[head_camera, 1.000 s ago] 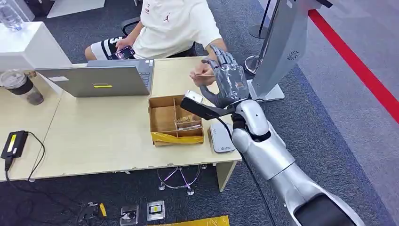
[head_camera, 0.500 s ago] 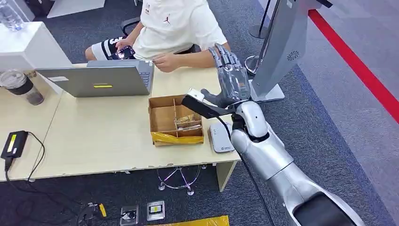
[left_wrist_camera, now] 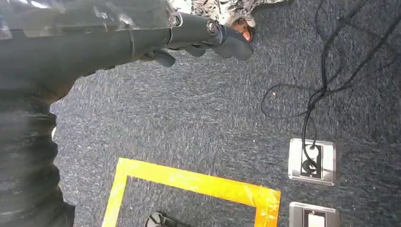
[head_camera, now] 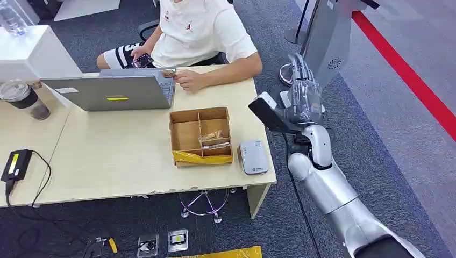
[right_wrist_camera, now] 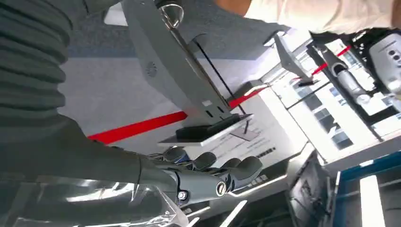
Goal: Pass the card to the sensor for recognition and then transmit it.
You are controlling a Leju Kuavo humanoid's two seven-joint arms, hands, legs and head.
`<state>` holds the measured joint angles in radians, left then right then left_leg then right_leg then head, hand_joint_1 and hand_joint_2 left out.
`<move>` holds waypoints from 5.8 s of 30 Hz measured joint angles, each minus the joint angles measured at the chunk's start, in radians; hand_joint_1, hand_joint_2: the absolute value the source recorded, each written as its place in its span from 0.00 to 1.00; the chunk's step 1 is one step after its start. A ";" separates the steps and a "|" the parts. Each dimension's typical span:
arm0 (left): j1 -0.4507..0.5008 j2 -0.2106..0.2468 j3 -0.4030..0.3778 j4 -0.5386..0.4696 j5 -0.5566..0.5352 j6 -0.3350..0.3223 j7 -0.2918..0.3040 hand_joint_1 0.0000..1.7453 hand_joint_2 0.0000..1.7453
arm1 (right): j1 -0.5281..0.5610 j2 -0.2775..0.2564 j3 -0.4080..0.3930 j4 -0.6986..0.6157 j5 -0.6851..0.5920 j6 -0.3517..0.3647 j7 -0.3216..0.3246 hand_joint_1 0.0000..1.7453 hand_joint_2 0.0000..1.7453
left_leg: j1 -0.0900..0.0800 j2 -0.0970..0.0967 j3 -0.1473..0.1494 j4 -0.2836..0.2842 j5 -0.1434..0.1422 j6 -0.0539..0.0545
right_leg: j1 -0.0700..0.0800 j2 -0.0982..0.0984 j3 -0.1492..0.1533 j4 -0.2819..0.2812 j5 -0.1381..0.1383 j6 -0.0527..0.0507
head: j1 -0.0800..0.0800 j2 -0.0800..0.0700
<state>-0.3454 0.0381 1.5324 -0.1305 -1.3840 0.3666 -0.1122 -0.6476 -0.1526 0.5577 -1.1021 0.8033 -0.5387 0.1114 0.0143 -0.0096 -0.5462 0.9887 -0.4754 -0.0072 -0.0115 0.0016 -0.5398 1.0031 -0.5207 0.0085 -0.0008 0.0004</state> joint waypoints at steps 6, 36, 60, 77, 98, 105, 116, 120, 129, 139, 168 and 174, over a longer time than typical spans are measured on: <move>0.020 0.012 0.000 0.000 0.041 0.002 -0.003 0.00 1.00 | 0.120 -0.072 -0.078 -0.072 -0.137 -0.046 0.001 0.00 1.00 | 0.000 0.000 0.000 0.000 0.000 0.000 | 0.000 0.000 0.000 0.000 0.000 0.000 | 0.000 0.000; 0.065 0.032 0.000 0.000 0.064 0.013 -0.023 0.00 1.00 | 0.448 -0.125 -0.270 -0.483 -0.271 -0.048 -0.131 0.00 1.00 | 0.000 0.001 0.000 0.000 0.000 0.000 | 0.000 0.000 0.000 0.001 0.000 0.000 | 0.000 0.000; 0.057 0.025 0.000 0.000 0.052 0.014 -0.032 0.00 1.00 | 0.464 -0.111 -0.266 -0.673 -0.131 -0.099 -0.102 1.00 1.00 | 0.000 0.001 0.000 0.000 0.000 0.000 | 0.000 0.000 0.000 0.001 0.000 0.000 | 0.000 0.000; 0.057 0.023 0.000 0.000 0.053 0.014 -0.033 0.00 1.00 | 0.466 -0.110 -0.267 -0.682 -0.136 -0.100 -0.102 1.00 1.00 | 0.000 0.001 0.000 0.000 0.000 0.000 | 0.000 0.000 0.000 0.001 0.000 0.000 | 0.000 0.000; 0.056 0.021 0.001 0.000 0.050 0.014 -0.033 0.00 1.00 | 0.478 -0.108 -0.270 -0.698 -0.093 -0.099 -0.079 0.00 1.00 | 0.000 0.001 0.000 0.000 0.000 0.000 | 0.000 0.000 0.000 0.001 0.000 0.000 | 0.000 0.000; 0.055 0.021 0.003 0.000 0.048 0.011 -0.033 0.00 1.00 | 0.478 -0.107 -0.268 -0.705 -0.054 -0.065 -0.072 0.00 1.00 | 0.000 0.001 0.000 0.000 0.000 0.000 | 0.000 0.000 0.000 0.001 0.000 0.000 | 0.000 0.000; 0.053 0.021 0.003 0.000 0.040 -0.001 -0.033 0.00 1.00 | 0.465 -0.103 -0.236 -0.717 0.080 0.110 -0.059 0.00 1.00 | 0.000 0.001 0.000 0.000 0.000 0.000 | 0.000 0.000 0.000 0.001 0.000 0.000 | 0.000 0.000; 0.051 0.021 0.003 0.000 0.038 -0.002 -0.033 0.00 1.00 | 0.447 -0.098 -0.200 -0.717 0.115 0.161 -0.052 0.00 1.00 | 0.000 0.000 -0.001 0.000 0.000 0.000 | 0.000 0.000 0.001 0.001 0.000 0.000 | 0.000 0.000; 0.048 0.021 0.003 0.000 0.036 -0.007 -0.033 0.00 1.00 | 0.389 -0.071 -0.079 -0.698 0.168 0.314 -0.084 0.00 1.00 | 0.000 0.000 -0.001 0.000 0.000 0.000 | 0.000 0.000 0.000 0.001 0.000 0.000 | 0.000 0.000; 0.034 0.020 0.003 0.000 0.017 -0.013 -0.024 0.00 1.00 | 0.311 -0.031 0.063 -0.600 0.178 0.417 -0.103 0.00 1.00 | 0.000 0.000 -0.001 0.000 0.000 0.000 | 0.000 0.000 0.000 0.002 0.000 0.000 | 0.000 0.000; 0.018 0.017 0.003 0.000 -0.008 -0.015 -0.014 0.00 1.00 | 0.178 0.047 0.224 -0.308 0.176 0.489 -0.061 0.00 1.00 | 0.000 0.000 -0.001 0.000 0.000 0.000 | 0.000 0.000 0.000 0.002 0.000 0.000 | 0.000 0.000; 0.018 0.017 0.003 0.000 -0.008 -0.014 -0.014 0.00 1.00 | 0.175 0.048 0.231 -0.293 0.176 0.489 -0.061 0.00 1.00 | 0.000 0.000 -0.001 0.000 0.000 0.000 | 0.000 0.000 0.000 0.002 0.000 0.000 | 0.000 0.000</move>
<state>-0.3271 0.0553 1.5354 -0.1305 -1.3924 0.3521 -0.1263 -0.4724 -0.1049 0.7889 -1.3954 0.9789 -0.0492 0.0500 0.0143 -0.0098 -0.5470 0.9884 -0.4754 -0.0073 -0.0113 0.0014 -0.5396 1.0047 -0.5209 0.0083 -0.0008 0.0004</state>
